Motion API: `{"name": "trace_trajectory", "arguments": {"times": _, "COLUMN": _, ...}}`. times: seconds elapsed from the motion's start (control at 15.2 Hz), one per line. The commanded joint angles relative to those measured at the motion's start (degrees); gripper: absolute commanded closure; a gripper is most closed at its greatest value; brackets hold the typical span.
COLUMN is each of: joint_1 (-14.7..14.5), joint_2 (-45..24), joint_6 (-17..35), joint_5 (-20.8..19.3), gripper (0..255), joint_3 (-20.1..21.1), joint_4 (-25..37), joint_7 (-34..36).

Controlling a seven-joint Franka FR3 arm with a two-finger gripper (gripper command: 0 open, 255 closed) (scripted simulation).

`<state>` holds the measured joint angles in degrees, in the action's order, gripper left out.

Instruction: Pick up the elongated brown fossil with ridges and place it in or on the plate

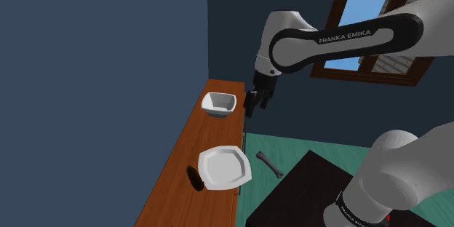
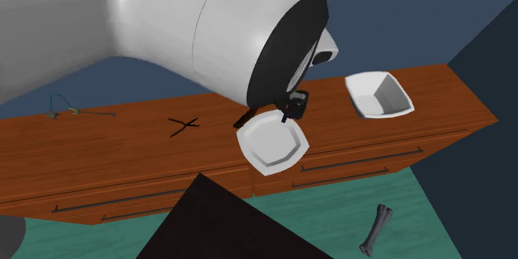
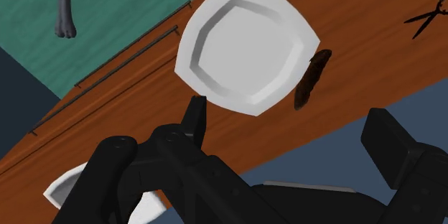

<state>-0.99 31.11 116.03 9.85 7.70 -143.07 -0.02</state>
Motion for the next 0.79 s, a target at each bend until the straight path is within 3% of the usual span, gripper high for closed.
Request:
{"name": "trace_trajectory", "arguments": {"times": 0.0, "joint_1": -0.3, "joint_2": -3.3, "joint_6": 4.4, "joint_5": 1.0, "gripper": 0, "joint_3": 0.9, "joint_4": -1.0, "joint_7": 1.0}}
{"name": "trace_trajectory", "arguments": {"times": 0.73, "joint_1": -1.9, "joint_2": -26.0, "joint_6": 24.9, "joint_5": 4.5, "gripper": 0, "joint_3": 5.4, "joint_4": 1.4, "joint_7": 6.5}}
